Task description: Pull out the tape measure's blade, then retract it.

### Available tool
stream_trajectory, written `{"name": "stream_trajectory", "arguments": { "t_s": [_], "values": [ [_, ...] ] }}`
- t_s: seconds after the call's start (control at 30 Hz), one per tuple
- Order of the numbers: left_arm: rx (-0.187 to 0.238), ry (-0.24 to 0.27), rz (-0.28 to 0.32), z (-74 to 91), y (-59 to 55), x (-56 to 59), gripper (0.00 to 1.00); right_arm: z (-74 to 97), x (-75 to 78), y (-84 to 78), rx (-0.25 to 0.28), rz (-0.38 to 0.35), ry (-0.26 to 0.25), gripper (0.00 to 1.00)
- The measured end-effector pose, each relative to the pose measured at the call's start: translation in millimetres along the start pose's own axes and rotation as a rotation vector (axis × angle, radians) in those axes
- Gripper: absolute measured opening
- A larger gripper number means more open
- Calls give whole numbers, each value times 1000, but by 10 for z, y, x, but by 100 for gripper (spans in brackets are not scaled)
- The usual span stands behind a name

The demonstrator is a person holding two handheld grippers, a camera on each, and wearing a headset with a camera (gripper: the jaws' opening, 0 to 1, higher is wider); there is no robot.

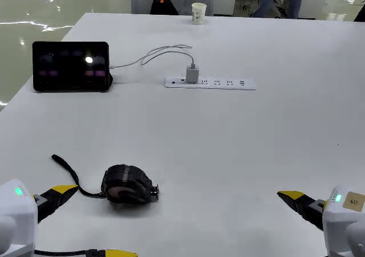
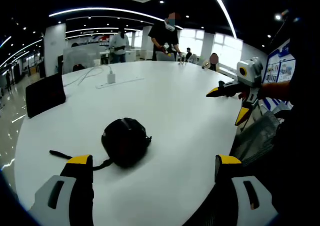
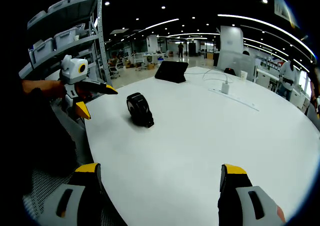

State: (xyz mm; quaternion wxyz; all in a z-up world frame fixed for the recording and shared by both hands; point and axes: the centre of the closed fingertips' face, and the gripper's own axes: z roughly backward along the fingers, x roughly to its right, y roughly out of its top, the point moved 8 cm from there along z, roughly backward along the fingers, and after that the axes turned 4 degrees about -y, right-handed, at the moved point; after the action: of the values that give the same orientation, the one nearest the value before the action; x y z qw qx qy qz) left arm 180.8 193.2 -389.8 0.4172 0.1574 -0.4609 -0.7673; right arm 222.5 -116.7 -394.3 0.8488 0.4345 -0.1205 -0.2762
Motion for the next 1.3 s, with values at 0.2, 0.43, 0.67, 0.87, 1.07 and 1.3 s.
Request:
{"name": "stream_trajectory", "arguments": {
  "t_s": [0.2, 0.43, 0.67, 0.87, 1.07, 1.3],
  "values": [
    [-6, -9, -8, -19, 5, -37, 99, -22, 30, 1, -12, 7, 3, 99],
    [-8, -12, -17, -30, 35, -105, 99, -58, 76, 22, -14, 19, 11, 99],
    [-12, -20, -30, -56, 69, -171, 99, -108, 111, 32, -24, 22, 30, 99],
    [-21, -37, -41, -82, 99, -237, 99, -159, 132, 38, -28, 34, 52, 98],
    [-31, -54, -47, -110, 115, -300, 99, -207, 166, 52, -37, 53, 65, 97],
    [-42, -74, -62, -164, 145, -362, 99, -279, 211, 85, -43, 76, 89, 95]
  ]
}}
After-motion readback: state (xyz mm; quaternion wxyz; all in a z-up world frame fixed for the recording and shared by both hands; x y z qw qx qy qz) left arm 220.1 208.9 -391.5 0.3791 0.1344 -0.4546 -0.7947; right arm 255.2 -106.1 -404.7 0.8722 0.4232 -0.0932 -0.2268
